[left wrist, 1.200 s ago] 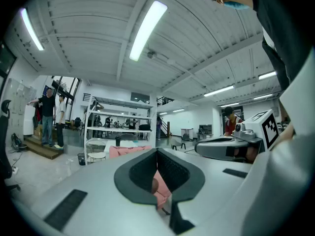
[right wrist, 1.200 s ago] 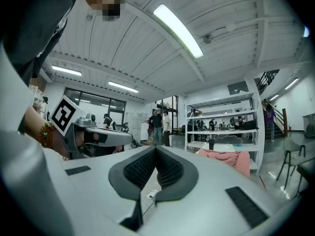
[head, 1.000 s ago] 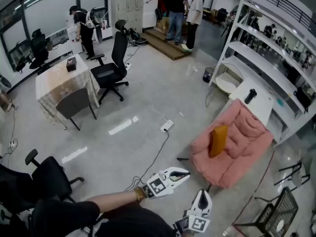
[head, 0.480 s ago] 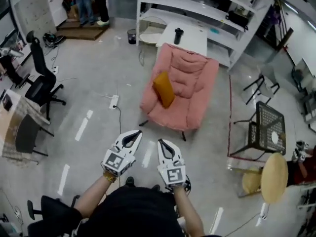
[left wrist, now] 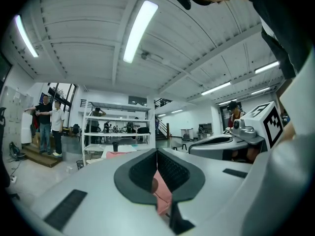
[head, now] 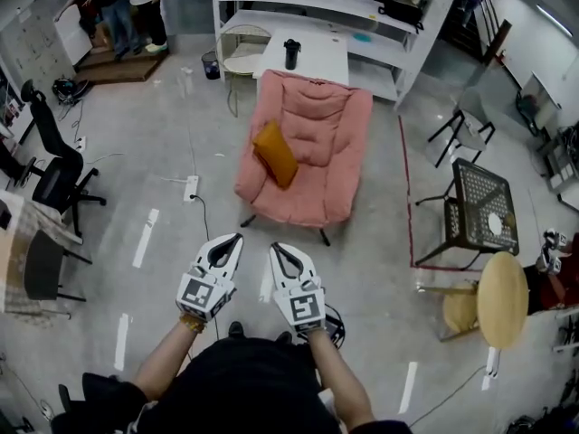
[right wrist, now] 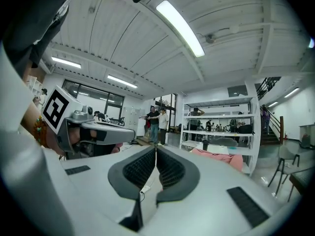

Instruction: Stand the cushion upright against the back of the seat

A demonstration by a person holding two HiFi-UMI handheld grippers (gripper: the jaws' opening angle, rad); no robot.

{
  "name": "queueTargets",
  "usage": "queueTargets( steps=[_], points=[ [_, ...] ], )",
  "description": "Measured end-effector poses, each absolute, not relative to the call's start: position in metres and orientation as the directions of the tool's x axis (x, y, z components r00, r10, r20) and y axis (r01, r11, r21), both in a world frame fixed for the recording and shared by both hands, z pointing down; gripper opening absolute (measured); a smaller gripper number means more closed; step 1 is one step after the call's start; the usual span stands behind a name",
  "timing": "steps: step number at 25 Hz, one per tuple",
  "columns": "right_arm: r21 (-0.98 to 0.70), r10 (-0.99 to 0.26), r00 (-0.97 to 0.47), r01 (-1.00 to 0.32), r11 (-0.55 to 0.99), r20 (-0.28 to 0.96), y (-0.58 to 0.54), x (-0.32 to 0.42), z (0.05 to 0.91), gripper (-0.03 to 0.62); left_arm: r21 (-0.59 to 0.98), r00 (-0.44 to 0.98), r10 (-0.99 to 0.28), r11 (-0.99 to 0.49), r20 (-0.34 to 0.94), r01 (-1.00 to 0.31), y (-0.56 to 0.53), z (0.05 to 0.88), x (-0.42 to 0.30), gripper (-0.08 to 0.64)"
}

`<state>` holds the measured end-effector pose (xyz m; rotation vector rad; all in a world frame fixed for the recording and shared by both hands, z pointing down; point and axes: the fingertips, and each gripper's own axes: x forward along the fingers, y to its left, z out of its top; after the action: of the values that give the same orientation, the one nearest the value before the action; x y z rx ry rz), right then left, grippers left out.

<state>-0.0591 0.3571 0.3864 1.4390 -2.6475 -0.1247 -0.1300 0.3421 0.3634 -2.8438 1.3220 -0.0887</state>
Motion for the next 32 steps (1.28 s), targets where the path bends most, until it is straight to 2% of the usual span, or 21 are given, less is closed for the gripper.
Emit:
queueTargets(
  steps=[5,19,32],
  points=[
    [0.114,-0.841,-0.537,-0.834,0.541,0.064,0.355,-0.039,0.391,0.016,-0.046,0.653,-0.757,-0.653,0.021,-0.756,0.341,0.37,-0.11,0.014],
    [0.068,-0.82,-0.567,-0.817,0.572,0.082,0.351,0.002,0.406,0.017,-0.046,0.614,-0.787,-0.616,0.059,-0.786,0.339,0.377,-0.083,0.014],
    [0.11,-0.839,-0.517,-0.836,0.537,0.167,0.292,-0.041,0.409,0.017,0.017,0.68,-0.733,-0.68,0.019,-0.733,0.264,0.382,-0.12,0.014]
  ],
)
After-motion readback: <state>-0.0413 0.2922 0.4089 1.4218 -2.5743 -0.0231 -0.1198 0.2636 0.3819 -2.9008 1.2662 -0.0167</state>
